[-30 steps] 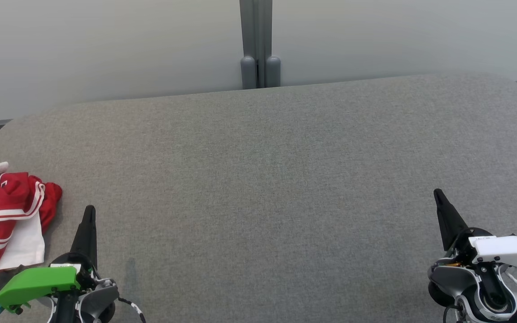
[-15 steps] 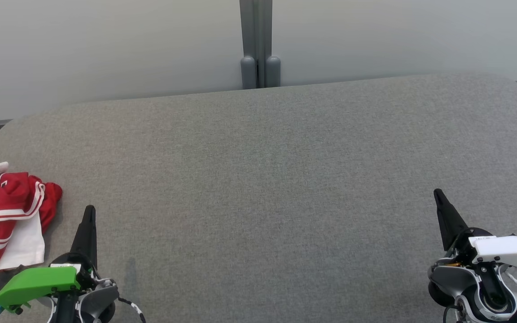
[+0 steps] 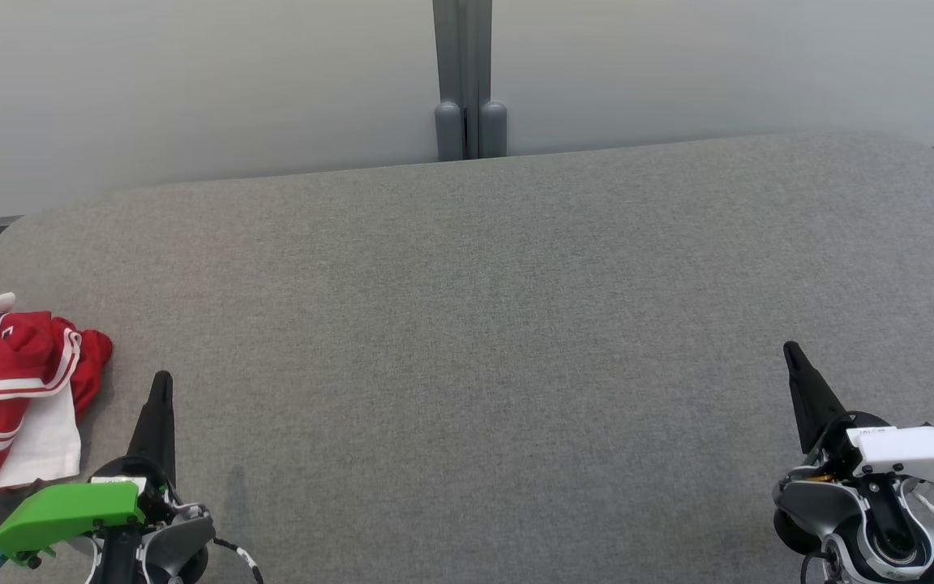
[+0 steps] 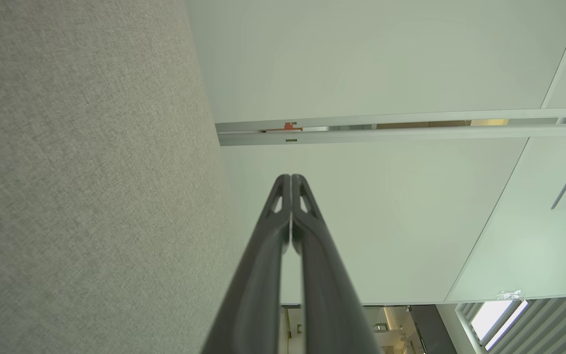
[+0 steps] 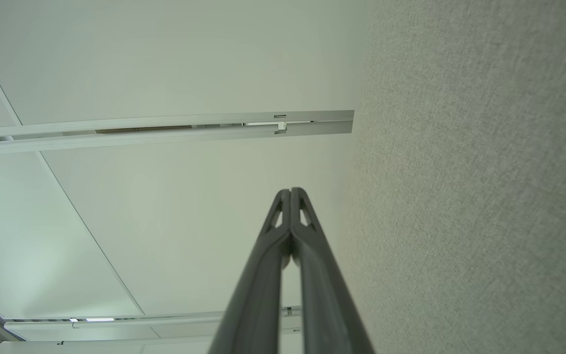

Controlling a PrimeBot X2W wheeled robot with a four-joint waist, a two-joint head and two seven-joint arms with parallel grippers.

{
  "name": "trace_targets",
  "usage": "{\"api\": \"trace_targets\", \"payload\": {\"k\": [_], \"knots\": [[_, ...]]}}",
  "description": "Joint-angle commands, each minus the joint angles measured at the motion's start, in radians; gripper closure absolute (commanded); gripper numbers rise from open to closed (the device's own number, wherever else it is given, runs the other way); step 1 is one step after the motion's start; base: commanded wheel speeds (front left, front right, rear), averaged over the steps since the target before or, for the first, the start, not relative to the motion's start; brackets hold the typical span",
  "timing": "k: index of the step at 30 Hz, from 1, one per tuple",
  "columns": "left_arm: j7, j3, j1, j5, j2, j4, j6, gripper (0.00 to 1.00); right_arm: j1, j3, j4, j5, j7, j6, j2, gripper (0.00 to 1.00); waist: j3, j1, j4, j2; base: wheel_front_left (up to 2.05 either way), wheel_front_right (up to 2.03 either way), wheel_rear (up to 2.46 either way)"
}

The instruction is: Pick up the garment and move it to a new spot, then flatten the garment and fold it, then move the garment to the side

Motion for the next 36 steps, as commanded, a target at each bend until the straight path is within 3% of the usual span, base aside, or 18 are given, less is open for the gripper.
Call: {"api": "trace_targets", "payload": {"k": [1,14,15,27,36], "knots": [[0.002,0.001,-0.012,0.006,0.001,0.001,-0.002,1.00,-0.008,0.000,0.001,-0.003,0.001,0.001,-0.001,1.00,0.000,0.0000,0.000,0.0000,0.00,0.00,0.00],[0.002,0.001,-0.012,0.006,0.001,0.001,-0.002,1.00,-0.008,0.000,0.001,-0.003,0.001,0.001,-0.001,1.00,0.000,0.0000,0.000,0.0000,0.00,0.00,0.00],[0.000,0.000,0.000,0.000,0.000,0.000,0.000,0.00,0.000,0.000,0.000,0.000,0.000,0.000,0.000,0.00,0.000,0.0000,0.000,0.0000,0.00,0.00,0.00],[-0.049,-0.046,-0.004,0.051,0.010,-0.001,0.000,0.00,0.014,0.034,-0.003,-0.067,-0.048,0.000,-0.013,0.00,-0.001,0.0000,0.000,0.0000,0.00,0.00,0.00],[-0.091,-0.057,-0.010,0.257,0.015,-0.033,0.000,0.00,0.011,0.050,-0.026,-0.271,-0.090,0.000,-0.029,0.00,-0.005,0.0000,0.001,0.0000,0.00,0.00,0.00]]}}
